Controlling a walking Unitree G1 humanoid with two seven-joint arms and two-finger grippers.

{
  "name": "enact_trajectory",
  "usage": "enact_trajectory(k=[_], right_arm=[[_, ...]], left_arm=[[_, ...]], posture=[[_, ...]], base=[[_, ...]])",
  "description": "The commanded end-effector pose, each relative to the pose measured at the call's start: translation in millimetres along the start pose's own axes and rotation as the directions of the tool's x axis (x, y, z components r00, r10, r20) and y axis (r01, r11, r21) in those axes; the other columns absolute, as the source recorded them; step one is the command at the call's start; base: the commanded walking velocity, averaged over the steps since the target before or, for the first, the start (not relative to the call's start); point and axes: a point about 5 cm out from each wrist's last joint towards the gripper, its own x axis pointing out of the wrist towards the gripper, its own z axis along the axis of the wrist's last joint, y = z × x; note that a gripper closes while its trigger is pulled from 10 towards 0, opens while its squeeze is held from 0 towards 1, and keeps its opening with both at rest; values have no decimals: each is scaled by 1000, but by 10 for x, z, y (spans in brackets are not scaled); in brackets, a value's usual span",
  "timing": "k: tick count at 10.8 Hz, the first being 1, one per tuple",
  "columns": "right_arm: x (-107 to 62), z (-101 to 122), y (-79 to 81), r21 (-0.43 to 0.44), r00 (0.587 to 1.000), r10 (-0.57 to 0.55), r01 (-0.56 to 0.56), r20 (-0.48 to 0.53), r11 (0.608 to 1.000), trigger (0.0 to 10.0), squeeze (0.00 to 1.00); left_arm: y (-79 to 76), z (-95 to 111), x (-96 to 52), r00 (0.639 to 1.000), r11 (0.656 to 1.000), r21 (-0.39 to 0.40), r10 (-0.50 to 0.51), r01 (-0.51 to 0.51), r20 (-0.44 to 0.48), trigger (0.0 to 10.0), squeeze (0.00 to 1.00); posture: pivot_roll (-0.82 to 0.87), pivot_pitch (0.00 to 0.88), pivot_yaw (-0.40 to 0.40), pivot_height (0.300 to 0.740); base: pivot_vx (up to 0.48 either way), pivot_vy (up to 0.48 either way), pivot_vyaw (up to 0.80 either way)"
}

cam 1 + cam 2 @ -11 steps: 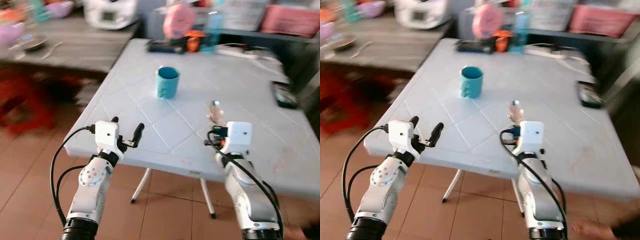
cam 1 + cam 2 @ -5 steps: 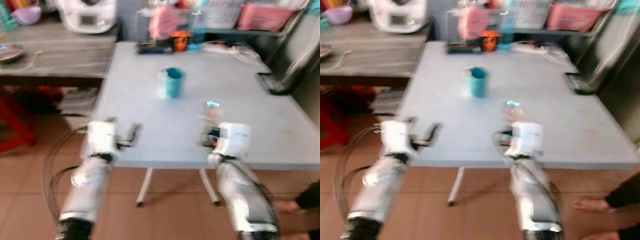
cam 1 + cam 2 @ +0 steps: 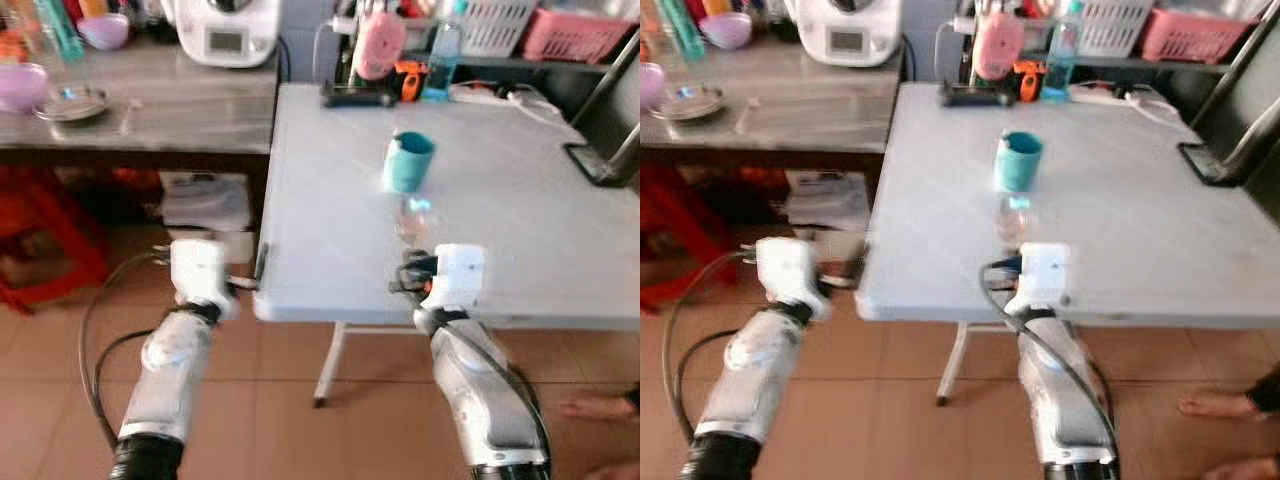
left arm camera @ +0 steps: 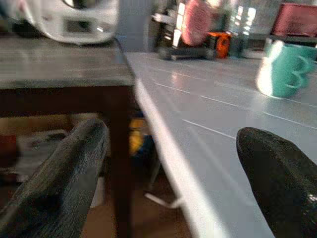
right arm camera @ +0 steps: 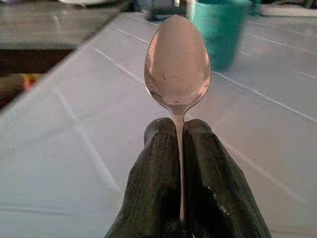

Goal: Setting the table

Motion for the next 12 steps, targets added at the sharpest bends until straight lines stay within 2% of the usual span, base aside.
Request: enact_trajectory(k=[1, 6, 12], right_arm=[[-19, 48, -97, -8, 999, -28, 29, 27, 1000, 10000, 0], [-11, 73, -91, -7, 999, -30, 30, 40, 1000, 10000, 0], [-9, 88, -99, -2, 998, -36, 36, 51, 999, 10000, 0]], left_arm=[[-75, -30, 21, 1000, 1000, 5, -10, 10, -15, 10000, 0], [-16, -37, 42, 1000, 999, 30, 27, -26, -16, 10000, 0], [-39, -44, 64, 1000, 999, 32, 21, -20, -20, 10000, 0]], posture=[[67, 67, -24, 740], [66, 63, -23, 740], [64, 64, -22, 740]], base=[[0, 428, 0], [0, 431, 0], [0, 442, 422]])
